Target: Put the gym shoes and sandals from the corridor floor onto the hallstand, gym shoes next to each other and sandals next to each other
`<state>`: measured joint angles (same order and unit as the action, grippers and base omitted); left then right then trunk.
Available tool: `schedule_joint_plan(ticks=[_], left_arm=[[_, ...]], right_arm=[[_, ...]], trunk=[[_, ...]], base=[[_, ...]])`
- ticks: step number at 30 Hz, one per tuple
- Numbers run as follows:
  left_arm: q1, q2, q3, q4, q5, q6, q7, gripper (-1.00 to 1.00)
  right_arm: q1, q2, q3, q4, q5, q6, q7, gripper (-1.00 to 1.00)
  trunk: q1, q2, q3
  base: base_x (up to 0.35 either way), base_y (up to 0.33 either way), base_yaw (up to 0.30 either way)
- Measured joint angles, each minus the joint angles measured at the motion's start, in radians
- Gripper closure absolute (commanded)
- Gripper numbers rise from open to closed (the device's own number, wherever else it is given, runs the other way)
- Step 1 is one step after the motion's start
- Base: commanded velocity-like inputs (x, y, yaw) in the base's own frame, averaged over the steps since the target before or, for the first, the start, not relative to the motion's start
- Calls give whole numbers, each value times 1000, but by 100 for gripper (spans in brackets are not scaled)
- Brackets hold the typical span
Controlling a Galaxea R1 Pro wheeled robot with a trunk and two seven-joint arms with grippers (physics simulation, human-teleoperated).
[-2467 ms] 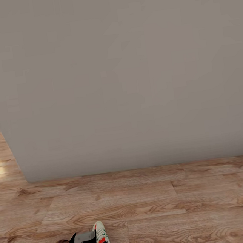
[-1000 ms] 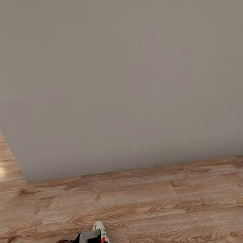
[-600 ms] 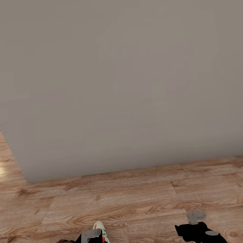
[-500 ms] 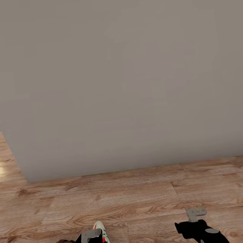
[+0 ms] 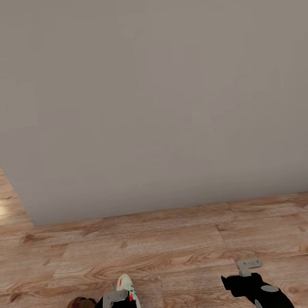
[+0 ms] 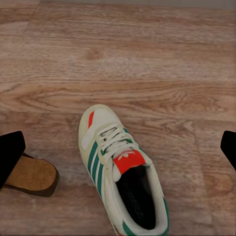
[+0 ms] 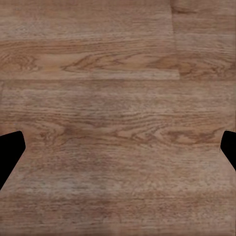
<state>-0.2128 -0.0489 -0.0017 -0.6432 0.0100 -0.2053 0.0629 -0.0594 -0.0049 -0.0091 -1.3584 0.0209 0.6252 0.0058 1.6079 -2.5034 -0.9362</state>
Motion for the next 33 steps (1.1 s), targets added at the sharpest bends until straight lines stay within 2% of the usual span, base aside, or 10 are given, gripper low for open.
schedule_joint_plan(ticks=[20, 24, 25, 28, 33], left_arm=[[0, 0, -1, 0, 0, -2, 0, -100], [0, -1, -1, 0, 1, -24, 0, -100], [-1, -3, -1, -1, 0, -63, -1, -100], [-5, -4, -1, -2, 0, -92, -1, -100], [-56, -15, -1, -6, 0, -128, 0, -100]], right_arm=[[0, 0, 0, -1, 0, 0, 0, -100], [0, 0, 0, -1, 0, 0, 0, -100], [0, 0, 1, -1, 0, 0, 0, -100], [0, 0, 0, -2, 0, 0, 0, -100], [0, 0, 0, -3, 0, 0, 0, -100]], trunk=[[9, -5, -110], [11, -6, -132], [11, -6, -133], [11, -6, -138], [11, -6, -146]], base=[[0, 0, 0], [0, 0, 0], [0, 0, 0], [0, 0, 0], [0, 0, 0]])
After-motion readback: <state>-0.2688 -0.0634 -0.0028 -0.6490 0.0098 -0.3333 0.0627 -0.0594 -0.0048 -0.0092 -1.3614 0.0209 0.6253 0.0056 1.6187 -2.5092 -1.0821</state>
